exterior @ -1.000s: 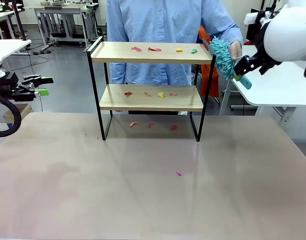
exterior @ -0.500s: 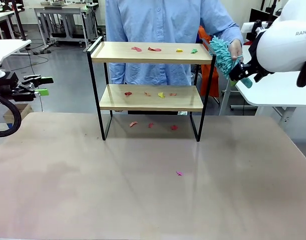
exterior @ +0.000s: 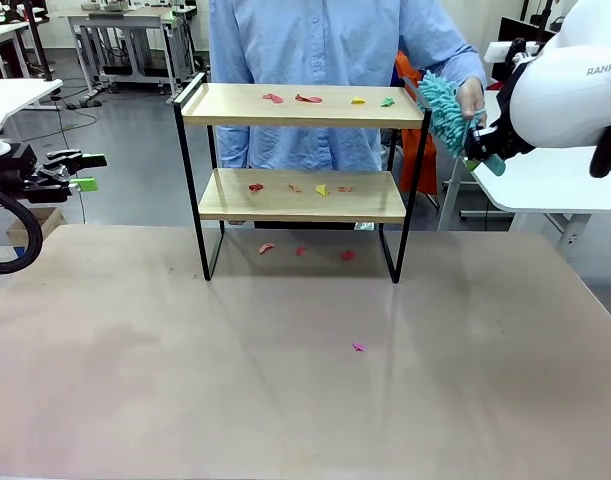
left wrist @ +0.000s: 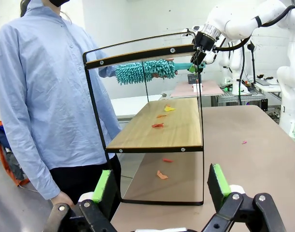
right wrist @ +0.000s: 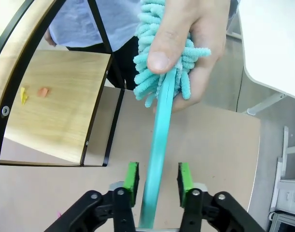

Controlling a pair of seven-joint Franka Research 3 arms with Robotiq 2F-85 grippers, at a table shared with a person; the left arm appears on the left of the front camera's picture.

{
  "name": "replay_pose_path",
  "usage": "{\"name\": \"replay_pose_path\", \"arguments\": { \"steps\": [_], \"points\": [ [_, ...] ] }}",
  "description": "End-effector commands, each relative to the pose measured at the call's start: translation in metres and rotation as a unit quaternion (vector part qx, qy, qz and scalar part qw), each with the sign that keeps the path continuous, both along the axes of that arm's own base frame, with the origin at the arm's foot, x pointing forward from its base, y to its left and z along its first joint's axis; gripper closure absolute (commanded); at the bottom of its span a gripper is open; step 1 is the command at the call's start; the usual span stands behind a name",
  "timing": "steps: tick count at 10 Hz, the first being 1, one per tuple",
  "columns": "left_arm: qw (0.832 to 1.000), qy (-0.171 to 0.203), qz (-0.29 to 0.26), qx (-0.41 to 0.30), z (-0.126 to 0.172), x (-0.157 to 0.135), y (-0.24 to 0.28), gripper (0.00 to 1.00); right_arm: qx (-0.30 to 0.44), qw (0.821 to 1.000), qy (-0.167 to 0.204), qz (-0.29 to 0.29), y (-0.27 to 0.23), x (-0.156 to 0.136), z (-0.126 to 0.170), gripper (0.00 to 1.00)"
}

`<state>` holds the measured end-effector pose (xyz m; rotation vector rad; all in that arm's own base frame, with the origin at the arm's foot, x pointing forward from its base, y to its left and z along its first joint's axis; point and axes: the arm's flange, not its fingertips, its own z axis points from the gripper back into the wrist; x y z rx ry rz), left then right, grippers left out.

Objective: Clean the shelf.
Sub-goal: Pick up the Duster handed by the human.

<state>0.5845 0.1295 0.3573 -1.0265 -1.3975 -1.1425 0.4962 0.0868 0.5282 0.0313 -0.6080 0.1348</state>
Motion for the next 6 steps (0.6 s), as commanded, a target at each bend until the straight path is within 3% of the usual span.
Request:
{"name": "replay_pose_path", "arguments": {
  "steps": [1,6],
  "points": [
    [1.000,-0.003,0.000,0.001,0.0012,0.0000,0.0004,0.00,0.014,1.000,-0.010,-0.017,0.0050,0.0033,-0.0013,1.00],
    [1.000,-0.003,0.000,0.001,0.0012,0.0000,0.0004,0.00,0.009,0.999,-0.015,-0.030,0.0104,-0.0004,0.0049,1.00]
  ]
}}
